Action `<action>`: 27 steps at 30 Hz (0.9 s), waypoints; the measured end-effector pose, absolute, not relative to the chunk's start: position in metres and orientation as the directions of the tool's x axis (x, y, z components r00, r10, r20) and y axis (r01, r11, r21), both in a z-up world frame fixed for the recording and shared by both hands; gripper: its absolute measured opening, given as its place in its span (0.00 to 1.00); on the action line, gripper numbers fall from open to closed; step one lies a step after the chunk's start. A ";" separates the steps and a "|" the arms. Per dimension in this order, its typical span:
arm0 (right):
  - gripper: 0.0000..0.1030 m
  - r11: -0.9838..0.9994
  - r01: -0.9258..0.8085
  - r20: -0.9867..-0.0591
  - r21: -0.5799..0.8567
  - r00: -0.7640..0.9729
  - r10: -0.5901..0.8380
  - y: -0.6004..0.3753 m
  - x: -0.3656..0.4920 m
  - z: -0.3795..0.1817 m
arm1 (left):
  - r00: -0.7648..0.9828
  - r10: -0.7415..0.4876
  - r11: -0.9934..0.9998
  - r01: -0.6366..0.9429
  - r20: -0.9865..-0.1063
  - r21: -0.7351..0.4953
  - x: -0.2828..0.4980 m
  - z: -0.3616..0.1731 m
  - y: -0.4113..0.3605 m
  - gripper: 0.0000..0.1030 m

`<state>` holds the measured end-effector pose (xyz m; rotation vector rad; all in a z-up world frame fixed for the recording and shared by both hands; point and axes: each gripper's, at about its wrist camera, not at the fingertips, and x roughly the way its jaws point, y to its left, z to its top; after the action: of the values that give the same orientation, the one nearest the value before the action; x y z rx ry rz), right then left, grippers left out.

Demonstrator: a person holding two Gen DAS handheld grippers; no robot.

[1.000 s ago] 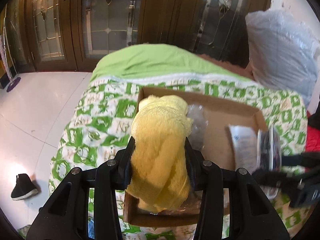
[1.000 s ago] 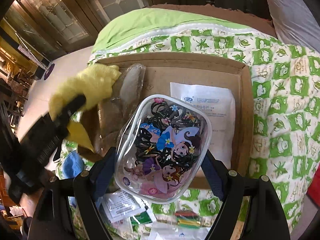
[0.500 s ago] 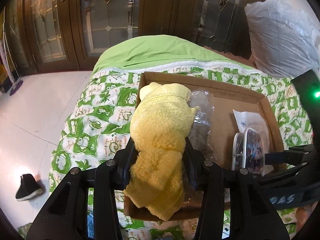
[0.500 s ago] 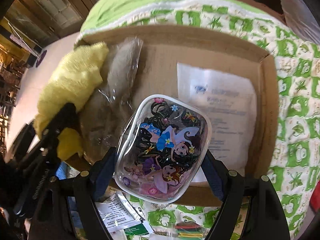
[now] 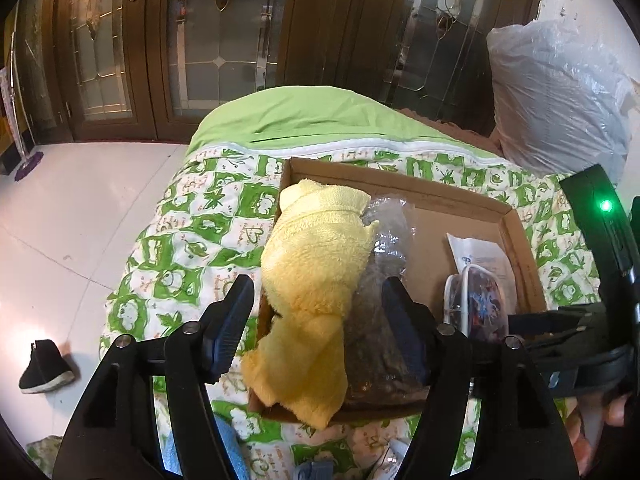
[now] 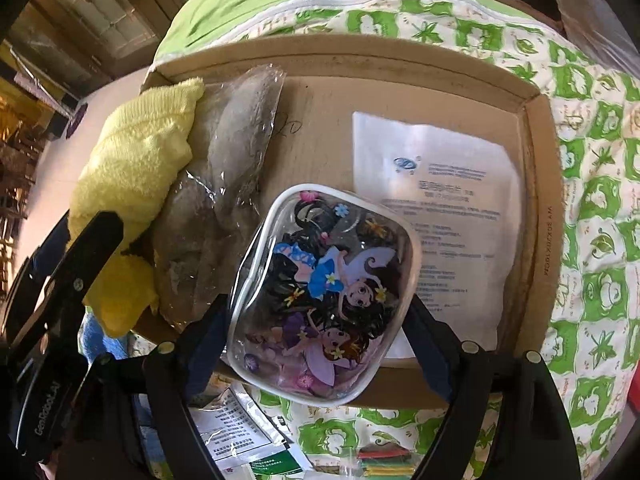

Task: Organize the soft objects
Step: 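Place the yellow towel in the tray with left tool while right tool places the cartoon pouch there, then move the open left tool toward the blue towel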

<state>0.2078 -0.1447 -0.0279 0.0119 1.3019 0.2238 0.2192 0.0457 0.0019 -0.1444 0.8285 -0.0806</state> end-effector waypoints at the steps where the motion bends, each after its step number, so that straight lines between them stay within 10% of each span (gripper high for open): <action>1: 0.83 0.978 -0.157 -0.951 0.141 0.253 0.178 -0.146 0.207 -0.025 | 0.672 -0.130 0.987 0.015 -0.729 -0.162 0.217 0.003 0.047 0.65; 27: 0.84 0.961 -0.103 -0.914 0.256 0.299 0.275 -0.210 0.077 -0.014 | 0.582 -0.137 0.974 -0.068 -0.801 -0.217 0.110 0.002 0.090 0.65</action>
<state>0.0773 -0.2097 -0.0140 0.1592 1.2431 0.2520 0.1102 0.0899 0.0025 -0.2346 0.9506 -0.0407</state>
